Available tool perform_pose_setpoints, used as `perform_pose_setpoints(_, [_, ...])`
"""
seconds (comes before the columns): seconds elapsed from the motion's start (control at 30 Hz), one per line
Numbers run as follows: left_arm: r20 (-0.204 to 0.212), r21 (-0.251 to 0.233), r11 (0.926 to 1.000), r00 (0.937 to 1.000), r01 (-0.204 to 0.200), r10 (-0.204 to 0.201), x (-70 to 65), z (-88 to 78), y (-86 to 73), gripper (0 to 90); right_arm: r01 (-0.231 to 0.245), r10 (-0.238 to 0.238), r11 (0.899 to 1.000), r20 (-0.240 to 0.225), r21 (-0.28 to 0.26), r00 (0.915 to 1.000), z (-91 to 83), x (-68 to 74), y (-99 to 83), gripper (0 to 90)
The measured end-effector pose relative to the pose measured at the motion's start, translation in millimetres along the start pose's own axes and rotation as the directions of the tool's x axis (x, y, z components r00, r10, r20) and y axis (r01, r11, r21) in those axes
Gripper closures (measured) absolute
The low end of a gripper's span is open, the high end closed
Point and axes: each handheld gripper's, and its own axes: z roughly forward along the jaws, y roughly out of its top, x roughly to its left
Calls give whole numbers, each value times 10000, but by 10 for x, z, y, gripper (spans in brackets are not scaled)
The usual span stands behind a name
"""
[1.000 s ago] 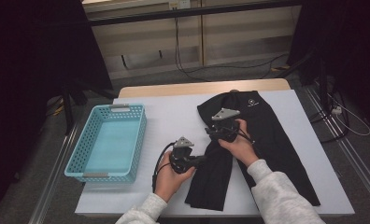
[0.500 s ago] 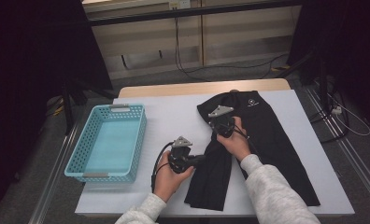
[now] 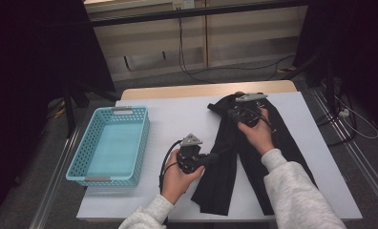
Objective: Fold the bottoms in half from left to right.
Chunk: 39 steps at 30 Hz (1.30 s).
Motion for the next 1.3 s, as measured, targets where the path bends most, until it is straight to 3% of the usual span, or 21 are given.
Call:
perform_pose_setpoints(0.1, [476, -246, 9993, 9985, -275, 287, -128, 41, 158, 888, -256, 264, 9996, 528, -145, 9983, -222, -254, 69, 900])
perform_pose_setpoints(0.17, [652, -597, 9973, 9968, -426, 465, -181, 53, 241, 855, -608, 663, 9970, 1222, -487, 9903, -405, -507, 143, 900])
perform_pose_setpoints(0.2, [719, -728, 9962, 9960, -478, 531, -187, 46, 271, 814, -841, 963, 9935, 1717, -772, 9804, -497, -659, 181, 897])
perform_pose_setpoints(0.23, [791, -789, 9958, 9954, -473, 535, -179, 37, 290, 749, -1179, 1382, 9877, 2218, -1025, 9653, -570, -811, 201, 866])
perform_pose_setpoints(0.27, [663, -846, 9948, 9958, -570, 627, -159, 18, 297, 626, -1643, 1972, 9779, 3110, -1290, 9297, -665, -1058, 194, 780])
perform_pose_setpoints(0.3, [434, -918, 9937, 9968, -636, 678, -131, -6, 289, 626, -1643, 1972, 9779, 3110, -1290, 9297, -665, -1058, 194, 780])
perform_pose_setpoints(0.33, [279, -860, 9940, 9972, -670, 696, -84, -33, 276, 576, -1693, 2092, 9754, 3526, -1409, 9121, -690, -1127, 170, 680])
perform_pose_setpoints(0.37, [189, -737, 9958, 9983, -538, 554, -26, -57, 255, 519, -1739, 2063, 9773, 3548, -1212, 9119, -682, -1161, 146, 543])
perform_pose_setpoints(0.4, [92, -595, 9973, 9990, -432, 438, 37, -76, 228, 470, -1899, 2065, 9783, 3282, -824, 9218, -659, -1163, 116, 491])
perform_pose_setpoints(0.47, [-247, -357, 9988, 9992, -324, 315, 169, -108, 160, 410, -1616, 1652, 9862, 3044, -371, 9381, -622, -1084, 15, 481])
perform_pose_setpoints(0.57, [-657, 57, 9998, 9977, -185, 188, 348, -149, 49, 347, -1724, 1611, 9844, 2146, 347, 9633, -567, -917, -148, 394])
perform_pose_setpoints(0.63, [-1012, 178, 9996, 9946, -203, 220, 447, -188, -20, 332, -1147, 994, 9911, 1979, 673, 9752, -569, -794, -259, 362])
perform_pose_setpoints(0.7, [-1209, 409, 9989, 9923, -236, 284, 532, -223, -68, 302, -919, 771, 9919, 1597, 874, 9842, -598, -686, -373, 322])
perform_pose_setpoints(0.83, [-1427, 419, 9991, 9897, -73, 132, 654, -288, -143, 280, -403, 252, 9941, 1469, 1009, 9888, -717, -496, -581, 298])
perform_pose_setpoints(0.9, [-1541, 456, 9990, 9880, -7, 77, 700, -295, -169, 266, -152, 31, 9941, 1114, 1078, 9938, -778, -427, -673, 363])
perform_pose_setpoints(0.93, [-1598, 453, 9990, 9871, 28, 45, 721, -299, -180, 259, -24, -84, 9943, 1003, 1069, 9949, -799, -396, -717, 337])
perform_pose_setpoints(0.97, [-1602, 455, 9989, 9871, 53, 20, 738, -304, -191, 248, -43, -65, 9941, 992, 1081, 9950, -837, -346, -791, 295])
perform_pose_setpoints(1.3, [-1920, 564, 9983, 9814, 136, -26, 859, -325, -278, 213, -213, 139, 9973, 1042, 702, 9945, -1056, -288, -999, 263])
